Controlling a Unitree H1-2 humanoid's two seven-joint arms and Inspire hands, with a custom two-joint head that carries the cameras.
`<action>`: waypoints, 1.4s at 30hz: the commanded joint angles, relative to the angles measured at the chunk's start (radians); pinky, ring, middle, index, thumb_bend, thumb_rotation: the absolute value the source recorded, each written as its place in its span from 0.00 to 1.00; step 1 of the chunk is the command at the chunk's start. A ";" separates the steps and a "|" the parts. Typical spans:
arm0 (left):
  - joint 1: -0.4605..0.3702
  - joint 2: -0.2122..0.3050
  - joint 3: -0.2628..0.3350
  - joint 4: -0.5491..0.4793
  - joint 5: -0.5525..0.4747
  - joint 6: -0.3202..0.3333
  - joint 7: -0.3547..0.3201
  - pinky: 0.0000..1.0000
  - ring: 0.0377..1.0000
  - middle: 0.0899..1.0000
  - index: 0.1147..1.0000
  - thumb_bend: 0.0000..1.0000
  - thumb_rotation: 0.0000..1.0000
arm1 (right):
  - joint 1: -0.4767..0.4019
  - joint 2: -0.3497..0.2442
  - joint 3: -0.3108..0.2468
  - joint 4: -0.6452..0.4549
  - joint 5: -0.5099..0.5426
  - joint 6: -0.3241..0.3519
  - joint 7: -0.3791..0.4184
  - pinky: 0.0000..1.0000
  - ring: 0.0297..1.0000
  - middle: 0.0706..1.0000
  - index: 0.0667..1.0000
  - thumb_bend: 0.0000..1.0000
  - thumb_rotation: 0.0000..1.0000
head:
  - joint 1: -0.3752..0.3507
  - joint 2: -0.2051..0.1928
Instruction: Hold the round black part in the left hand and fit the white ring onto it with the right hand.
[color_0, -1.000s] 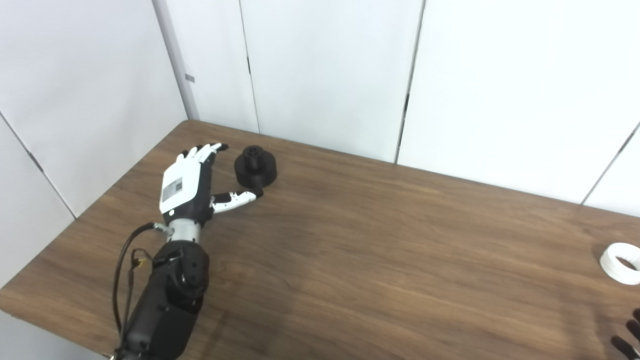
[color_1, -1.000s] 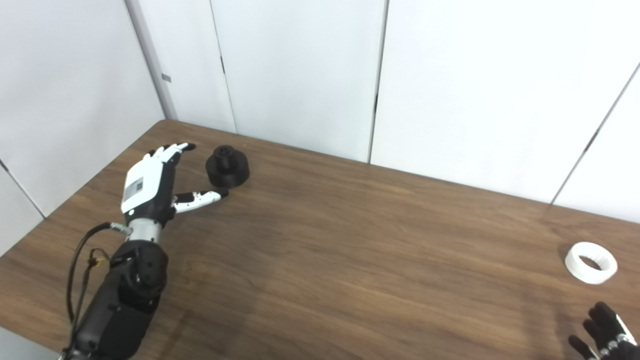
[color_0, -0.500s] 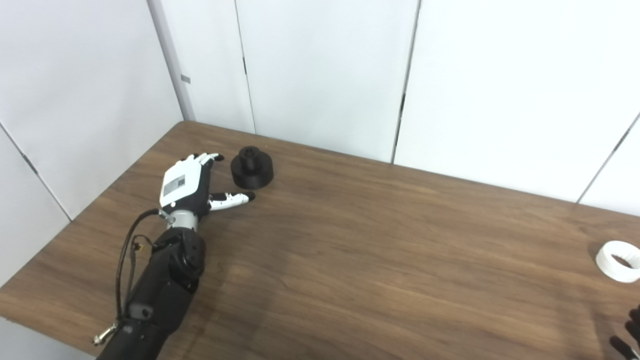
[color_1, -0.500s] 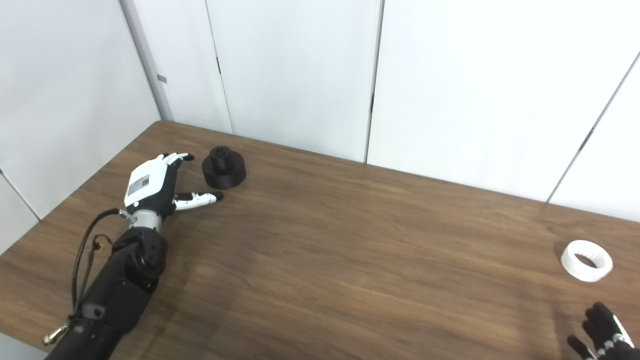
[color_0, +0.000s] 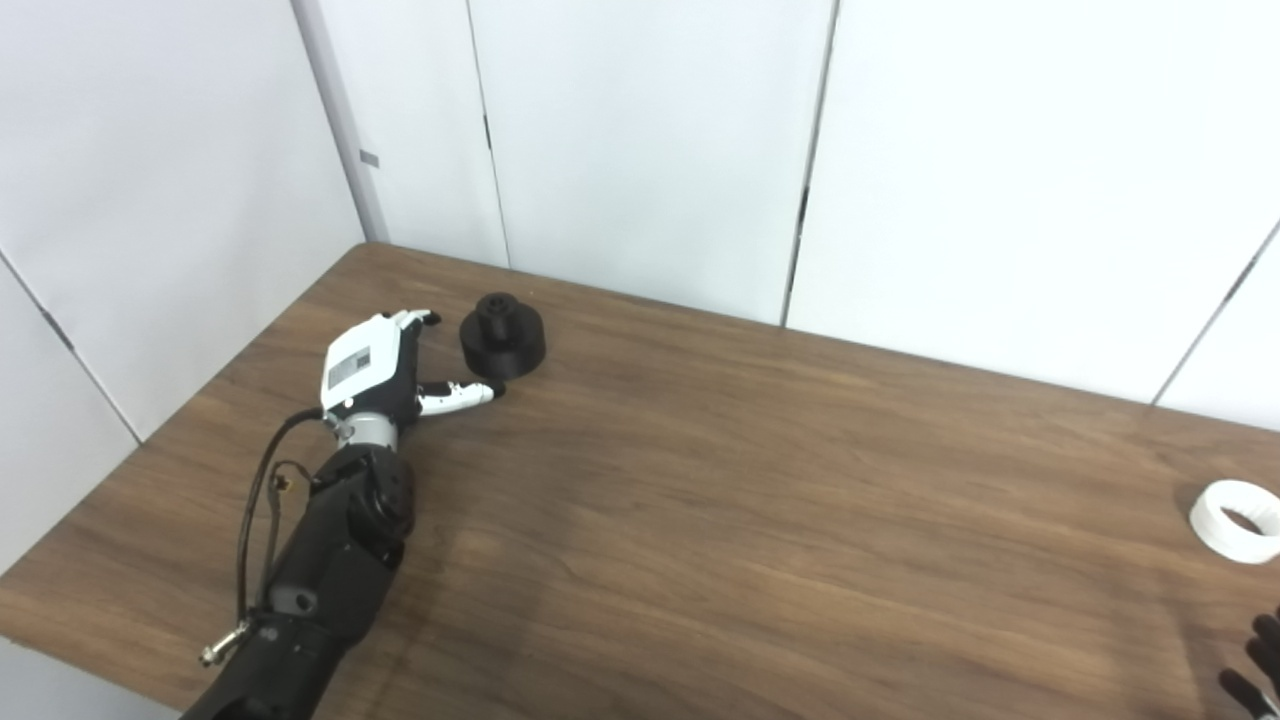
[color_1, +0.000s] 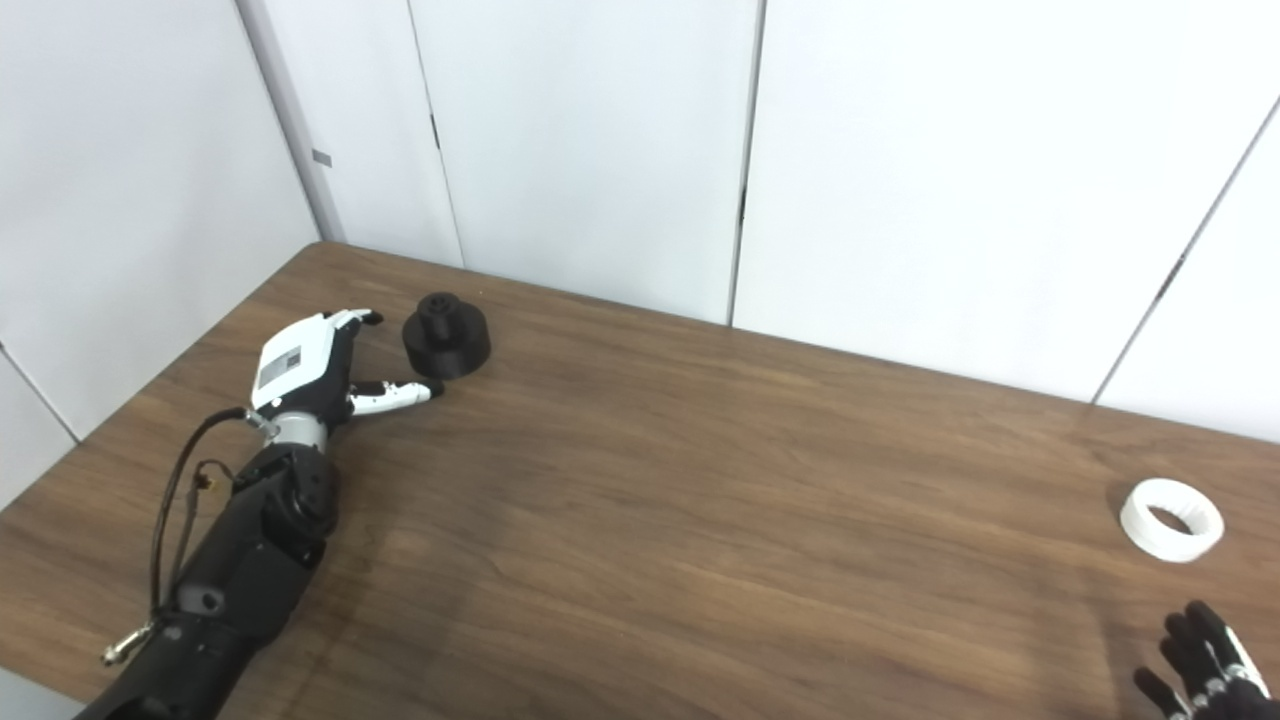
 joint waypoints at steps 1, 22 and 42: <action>-0.057 0.047 -0.001 -0.005 0.002 -0.006 0.031 1.00 0.96 0.90 0.81 1.00 0.52 | -0.012 -0.006 -0.001 -0.043 0.000 -0.011 -0.008 0.86 0.93 0.91 0.90 0.69 0.98 | 0.000 0.002; -0.184 0.089 -0.073 0.159 -0.059 0.023 -0.010 1.00 0.98 0.92 0.83 1.00 0.51 | -0.008 -0.010 0.000 -0.049 0.008 -0.006 0.000 0.86 0.93 0.91 0.91 0.75 0.93 | -0.001 0.005; -0.230 0.082 -0.131 0.213 -0.127 -0.016 -0.032 1.00 0.99 0.93 0.84 1.00 0.46 | -0.010 -0.004 0.003 -0.052 0.001 -0.005 -0.006 0.87 0.94 0.91 0.92 0.78 0.94 | -0.001 0.007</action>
